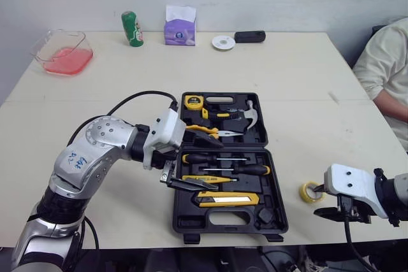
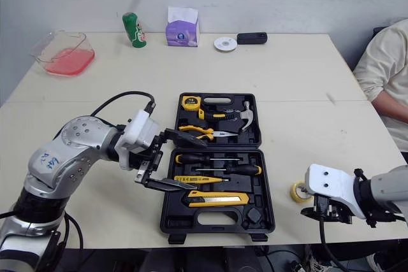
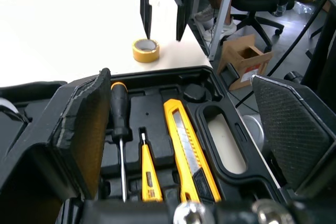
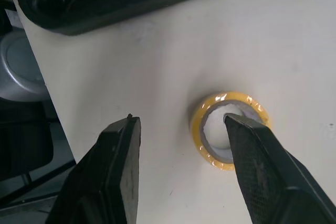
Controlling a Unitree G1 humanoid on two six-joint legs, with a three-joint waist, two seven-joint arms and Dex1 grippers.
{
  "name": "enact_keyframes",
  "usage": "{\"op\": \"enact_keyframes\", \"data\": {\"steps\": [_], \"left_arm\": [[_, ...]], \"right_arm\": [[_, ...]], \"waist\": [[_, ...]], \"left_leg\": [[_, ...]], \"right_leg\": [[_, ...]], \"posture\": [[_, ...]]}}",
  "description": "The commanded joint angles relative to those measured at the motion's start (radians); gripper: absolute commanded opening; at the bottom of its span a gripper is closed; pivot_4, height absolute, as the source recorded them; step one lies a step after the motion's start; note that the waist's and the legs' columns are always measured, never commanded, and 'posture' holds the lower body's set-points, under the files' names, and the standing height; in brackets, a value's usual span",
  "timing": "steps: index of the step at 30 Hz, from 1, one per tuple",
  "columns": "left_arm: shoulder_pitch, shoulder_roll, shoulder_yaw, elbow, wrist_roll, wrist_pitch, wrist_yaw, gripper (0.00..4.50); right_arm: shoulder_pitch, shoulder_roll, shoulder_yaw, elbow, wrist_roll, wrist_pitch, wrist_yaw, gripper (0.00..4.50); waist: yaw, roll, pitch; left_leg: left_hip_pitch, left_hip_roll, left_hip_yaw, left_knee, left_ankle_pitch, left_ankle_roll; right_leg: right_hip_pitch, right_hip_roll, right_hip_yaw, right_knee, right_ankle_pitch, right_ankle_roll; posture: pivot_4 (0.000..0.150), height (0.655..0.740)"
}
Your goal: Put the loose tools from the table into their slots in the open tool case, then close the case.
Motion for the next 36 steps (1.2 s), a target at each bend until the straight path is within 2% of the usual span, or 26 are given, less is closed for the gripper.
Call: {"op": "enact_keyframes", "data": {"steps": [1, 13, 16, 19, 20, 22, 25, 27, 30, 33, 36], "left_arm": [[-0.008, -0.002, 0.002, -0.038, -0.009, -0.013, -0.006, 4.50], [0.008, 0.003, -0.001, -0.068, 0.001, -0.022, 0.000, 4.50], [0.008, 0.005, 0.003, -0.070, -0.002, -0.021, -0.002, 4.50], [0.014, 0.006, 0.005, -0.074, -0.006, -0.021, -0.003, 4.50], [0.016, 0.007, 0.006, -0.075, -0.007, -0.021, -0.003, 4.50], [0.023, 0.002, 0.010, -0.074, -0.014, -0.015, 0.003, 4.50], [0.082, 0.021, -0.004, -0.087, 0.030, -0.071, -0.018, 4.50], [0.119, 0.047, -0.021, -0.124, 0.039, -0.082, -0.038, 4.50], [0.132, 0.062, -0.035, -0.137, 0.049, -0.089, -0.044, 4.50], [0.134, 0.066, -0.038, -0.135, 0.057, -0.093, -0.042, 4.50], [0.128, 0.067, -0.035, -0.139, 0.043, -0.074, -0.035, 4.50]], "right_arm": [[-0.027, -0.008, 0.013, 0.013, -0.018, -0.009, -0.006, 2.70], [-0.118, 0.020, 0.174, 0.107, -0.075, -0.055, -0.046, 2.70], [-0.129, 0.028, 0.170, 0.101, -0.069, -0.054, -0.052, 1.88], [-0.117, 0.020, 0.148, 0.076, -0.057, -0.052, -0.038, 0.40], [-0.111, 0.017, 0.143, 0.069, -0.057, -0.055, -0.032, 0.06], [-0.108, 0.018, 0.114, 0.032, -0.038, -0.055, -0.017, 0.06], [-0.177, 0.045, 0.082, -0.125, 0.140, 0.039, 0.009, 0.06], [-0.257, 0.075, 0.135, -0.222, 0.239, 0.092, -0.011, 0.06], [-0.341, 0.110, 0.209, -0.270, 0.302, 0.158, -0.049, 0.06], [-0.391, 0.136, 0.291, -0.275, 0.300, 0.184, -0.082, 0.06], [-0.354, 0.098, 0.357, -0.253, 0.211, 0.113, -0.061, 0.06]], "waist": [[0.000, 0.000, 0.000], [0.000, 0.000, 0.000], [0.000, 0.000, 0.000], [0.000, 0.000, 0.000], [0.000, 0.000, 0.000], [0.001, 0.000, 0.000], [-0.009, 0.000, 0.000], [-0.020, 0.000, 0.000], [-0.019, -0.001, 0.000], [-0.018, -0.002, 0.000], [-0.017, -0.002, 0.000]], "left_leg": [[0.000, 0.000, 0.000, 0.000, 0.000, 0.000], [0.000, 0.000, 0.000, 0.000, 0.000, 0.000], [0.000, 0.001, 0.000, 0.000, 0.000, 0.000], [0.000, 0.001, 0.000, 0.000, 0.000, 0.000], [0.000, 0.001, 0.000, 0.000, 0.000, 0.000], [0.000, 0.001, 0.000, 0.000, 0.000, 0.000], [0.000, 0.002, 0.000, 0.000, 0.000, 0.000], [0.001, 0.003, 0.000, 0.000, 0.001, -0.001], [0.000, 0.003, -0.003, 0.000, 0.001, -0.002], [-0.001, 0.002, -0.003, 0.000, 0.000, 0.000], [-0.001, 0.002, -0.002, 0.000, 0.000, 0.002]], "right_leg": [[0.000, 0.000, 0.000, 0.000, 0.000, 0.000], [0.000, 0.000, 0.000, 0.001, 0.000, 0.000], [0.000, 0.000, 0.000, 0.001, 0.000, 0.000], [0.000, 0.000, 0.000, 0.001, 0.000, 0.000], [0.000, 0.000, 0.000, 0.001, 0.000, 0.000], [0.000, 0.000, 0.000, 0.001, 0.000, 0.000], [0.000, 0.000, 0.001, 0.001, 0.000, 0.000], [0.000, 0.000, 0.000, 0.003, 0.000, 0.000], [0.000, 0.000, -0.001, 0.003, 0.000, -0.001], [0.000, -0.002, -0.001, 0.002, 0.000, 0.000], [0.000, -0.003, -0.001, 0.000, 0.000, 0.000]], "posture": [[0.150, 0.7244], [0.150, 0.7244], [0.150, 0.7244], [0.150, 0.7244], [0.150, 0.7244], [0.150, 0.7244], [0.150, 0.7244], [0.150, 0.7244], [0.150, 0.7244], [0.150, 0.7244], [0.150, 0.7244]]}}
